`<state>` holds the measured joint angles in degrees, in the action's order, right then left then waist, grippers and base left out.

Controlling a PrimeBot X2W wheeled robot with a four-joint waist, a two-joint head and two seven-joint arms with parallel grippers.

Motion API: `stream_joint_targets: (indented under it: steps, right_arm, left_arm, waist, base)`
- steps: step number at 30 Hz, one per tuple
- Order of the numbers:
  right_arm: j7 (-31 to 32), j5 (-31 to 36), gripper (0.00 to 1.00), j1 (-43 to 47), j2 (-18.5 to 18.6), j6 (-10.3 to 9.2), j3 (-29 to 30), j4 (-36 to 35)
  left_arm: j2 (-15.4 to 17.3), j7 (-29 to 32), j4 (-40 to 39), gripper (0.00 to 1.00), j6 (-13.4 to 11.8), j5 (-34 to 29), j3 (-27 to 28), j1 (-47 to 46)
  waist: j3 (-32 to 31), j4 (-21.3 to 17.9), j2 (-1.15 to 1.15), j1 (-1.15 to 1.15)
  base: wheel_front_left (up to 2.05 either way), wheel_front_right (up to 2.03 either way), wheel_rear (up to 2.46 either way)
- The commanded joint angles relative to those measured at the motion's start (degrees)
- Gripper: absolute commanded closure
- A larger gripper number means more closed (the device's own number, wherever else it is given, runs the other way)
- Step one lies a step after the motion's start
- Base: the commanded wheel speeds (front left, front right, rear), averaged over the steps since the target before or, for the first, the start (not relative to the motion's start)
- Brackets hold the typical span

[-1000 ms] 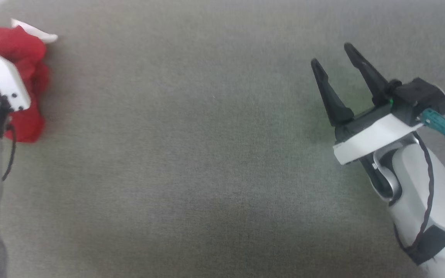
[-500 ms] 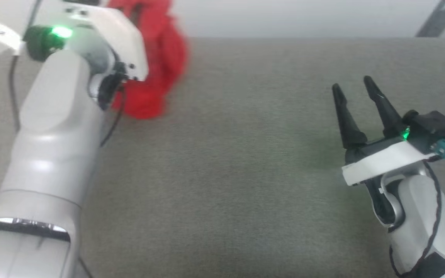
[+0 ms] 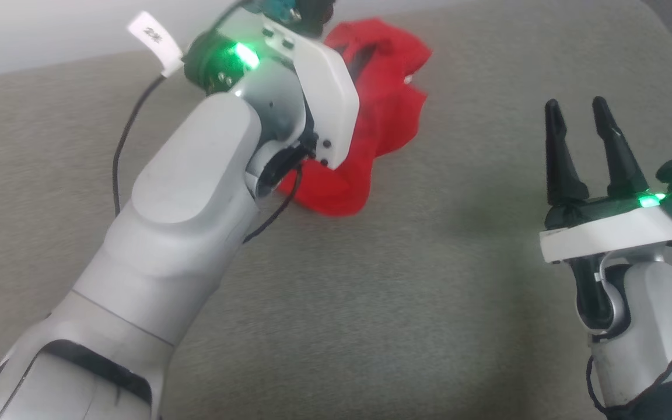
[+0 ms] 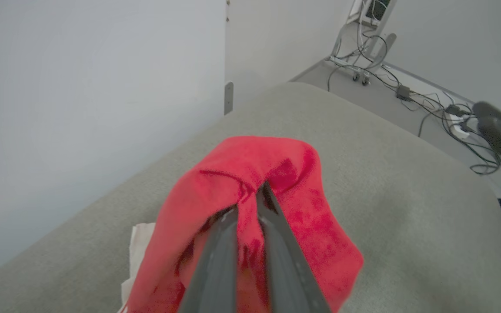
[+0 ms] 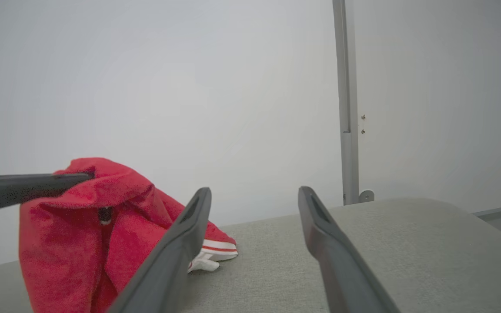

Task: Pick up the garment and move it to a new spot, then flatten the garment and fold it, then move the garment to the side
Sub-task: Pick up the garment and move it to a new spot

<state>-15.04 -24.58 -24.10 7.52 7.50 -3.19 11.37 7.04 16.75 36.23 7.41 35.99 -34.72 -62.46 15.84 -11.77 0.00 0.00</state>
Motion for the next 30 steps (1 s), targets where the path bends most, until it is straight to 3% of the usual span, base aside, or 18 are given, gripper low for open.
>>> stream_joint_targets:
  steps: [1,7,14,25,29,30]
  right_arm:
    - [-0.16,-0.23,0.0,-0.55,-0.4,-0.02,0.62,-0.48]
    - [-0.16,-0.89,0.0,0.3,-2.1,-0.02,2.18,-0.83]
    - [-0.16,-1.8,0.0,0.63,-3.54,-0.02,2.42,-0.95]
    - [-0.16,-2.46,0.0,-0.75,-4.45,-0.02,2.33,-1.1]
    - [-0.16,-2.03,0.0,-0.18,-4.55,-0.02,2.11,-0.68]
    - [-0.16,-1.8,0.0,0.0,-4.55,-0.02,1.9,-0.48]
  left_arm:
    - [0.59,1.03,0.39,1.0,0.06,1.15,-1.14,0.51]
    - [4.86,3.07,5.39,1.0,0.06,0.83,-5.08,0.36]
    - [7.43,7.61,12.12,1.0,0.07,3.74,-8.26,1.95]
    - [9.9,16.58,19.08,1.0,0.06,4.88,-19.02,4.66]
    - [9.96,14.59,19.56,1.0,0.06,5.78,-20.47,4.04]
    - [9.93,13.34,19.43,0.84,0.06,5.84,-20.66,3.68]
  waist:
    - [2.19,-3.37,0.0,0.0]
    - [3.79,-6.54,0.0,0.0]
    - [5.71,-8.73,0.0,0.0]
    - [8.9,-10.76,0.0,0.0]
    - [8.44,-9.91,0.0,0.0]
    - [7.98,-9.41,0.0,0.0]
  base:
    - [0.0,0.0,0.0]
    - [0.0,0.0,0.0]
    - [0.0,0.0,0.0]
    - [0.0,0.0,0.0]
    - [0.0,0.0,0.0]
    - [0.0,0.0,0.0]
